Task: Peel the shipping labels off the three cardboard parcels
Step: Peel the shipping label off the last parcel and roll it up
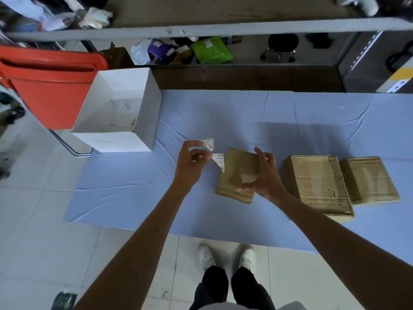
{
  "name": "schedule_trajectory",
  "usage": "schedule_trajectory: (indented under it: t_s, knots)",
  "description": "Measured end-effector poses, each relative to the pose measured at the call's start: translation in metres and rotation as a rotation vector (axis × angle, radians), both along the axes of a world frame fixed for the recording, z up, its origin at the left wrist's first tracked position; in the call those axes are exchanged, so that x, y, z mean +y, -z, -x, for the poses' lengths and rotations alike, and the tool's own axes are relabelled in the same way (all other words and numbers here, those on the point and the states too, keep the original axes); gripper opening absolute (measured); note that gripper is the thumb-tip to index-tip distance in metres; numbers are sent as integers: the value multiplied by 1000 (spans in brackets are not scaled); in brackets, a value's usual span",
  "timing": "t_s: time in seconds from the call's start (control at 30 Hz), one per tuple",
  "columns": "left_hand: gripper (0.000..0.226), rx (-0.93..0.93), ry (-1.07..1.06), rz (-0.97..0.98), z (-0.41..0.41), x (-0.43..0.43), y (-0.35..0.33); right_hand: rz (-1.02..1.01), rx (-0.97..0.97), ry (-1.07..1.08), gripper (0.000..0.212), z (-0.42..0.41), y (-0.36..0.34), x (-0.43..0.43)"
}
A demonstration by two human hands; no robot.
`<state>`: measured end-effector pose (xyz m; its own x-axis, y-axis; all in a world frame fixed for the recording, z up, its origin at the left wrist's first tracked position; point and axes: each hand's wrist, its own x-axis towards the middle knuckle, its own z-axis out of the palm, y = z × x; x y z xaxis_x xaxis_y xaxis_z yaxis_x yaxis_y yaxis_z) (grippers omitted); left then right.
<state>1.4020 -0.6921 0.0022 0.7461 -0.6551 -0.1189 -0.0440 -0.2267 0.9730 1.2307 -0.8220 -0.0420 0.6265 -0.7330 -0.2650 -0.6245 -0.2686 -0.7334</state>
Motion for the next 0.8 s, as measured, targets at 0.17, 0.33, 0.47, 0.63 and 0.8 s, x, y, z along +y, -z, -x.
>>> schedule_trajectory:
  t_s: [0.17, 0.33, 0.47, 0.63, 0.8]
  knots:
    - [28, -25, 0, -15, -3, 2, 5, 45, 41, 93, 106, -6, 5, 7]
    - [31, -5, 9, -8, -5, 2, 4, 68, -67, 113, 70, -10, 6, -2]
    - [34, -45, 19, -12, -6, 3, 4, 89, -113, 109, 62, -9, 7, -4]
    - [34, 11, 25, 2, -6, 5, 1, 31, -15, 21, 124, -16, 9, 9]
    - [35, -12, 10, -25, -7, 4, 4, 49, -74, 44, 87, -21, 14, 11]
